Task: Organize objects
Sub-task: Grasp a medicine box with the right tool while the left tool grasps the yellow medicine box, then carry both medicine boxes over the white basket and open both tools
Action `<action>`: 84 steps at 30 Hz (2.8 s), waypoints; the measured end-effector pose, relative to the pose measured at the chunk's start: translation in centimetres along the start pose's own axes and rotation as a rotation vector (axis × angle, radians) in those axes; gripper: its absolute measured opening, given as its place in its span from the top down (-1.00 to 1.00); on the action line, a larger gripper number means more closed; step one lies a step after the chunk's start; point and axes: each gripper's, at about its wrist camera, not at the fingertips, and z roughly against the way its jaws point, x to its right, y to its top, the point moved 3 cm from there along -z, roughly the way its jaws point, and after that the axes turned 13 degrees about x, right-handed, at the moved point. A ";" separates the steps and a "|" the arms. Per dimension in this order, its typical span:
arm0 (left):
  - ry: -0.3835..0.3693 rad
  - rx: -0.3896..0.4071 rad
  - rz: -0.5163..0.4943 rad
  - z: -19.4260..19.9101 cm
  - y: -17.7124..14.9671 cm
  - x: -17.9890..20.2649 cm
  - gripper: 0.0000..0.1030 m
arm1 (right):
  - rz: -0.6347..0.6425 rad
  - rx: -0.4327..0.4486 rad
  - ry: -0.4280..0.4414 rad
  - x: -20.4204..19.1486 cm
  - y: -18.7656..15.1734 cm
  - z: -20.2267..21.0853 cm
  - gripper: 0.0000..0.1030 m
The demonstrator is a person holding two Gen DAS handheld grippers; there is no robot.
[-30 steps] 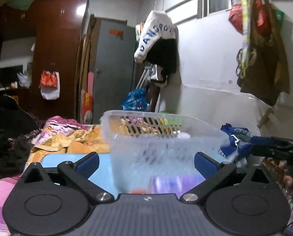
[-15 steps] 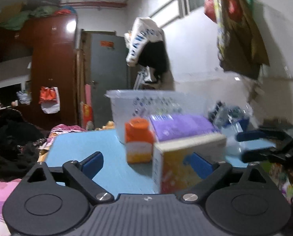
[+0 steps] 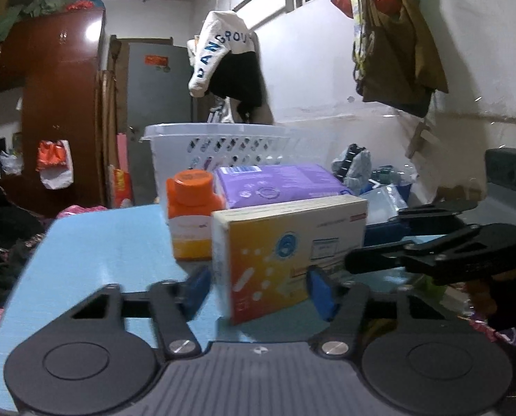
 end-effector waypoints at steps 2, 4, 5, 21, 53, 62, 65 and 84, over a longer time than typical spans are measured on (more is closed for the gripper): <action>0.009 0.004 0.001 0.1 0.0 0.0 -0.03 | -0.003 0.001 -0.004 0.2 0.0 0.4 0.29; 0.002 0.009 0.015 0.3 0.2 -0.2 0.07 | -0.003 0.000 -0.012 0.3 0.1 0.5 0.32; -0.005 0.013 0.026 0.4 0.4 -0.3 0.09 | -0.006 0.000 -0.015 0.3 -0.1 0.7 0.33; -0.062 0.080 0.033 1.9 2.8 1.5 0.25 | 0.023 0.077 -0.057 0.0 1.9 3.2 0.38; -0.042 0.130 -0.013 -9.6 15.0 1.0 0.27 | 0.093 0.093 -0.204 7.8 12.8 -2.2 0.42; -0.002 -0.114 0.078 -18.6 14.5 -4.5 0.27 | -0.072 -0.126 -0.230 13.5 10.3 -10.4 0.42; 0.004 -0.206 0.136 -21.1 13.3 -6.2 0.26 | -0.106 -0.212 -0.250 14.5 8.9 -12.4 0.42; 0.091 0.043 0.086 -8.6 14.0 -3.2 -0.73 | -0.126 -0.011 -0.354 12.0 8.6 -0.5 -1.00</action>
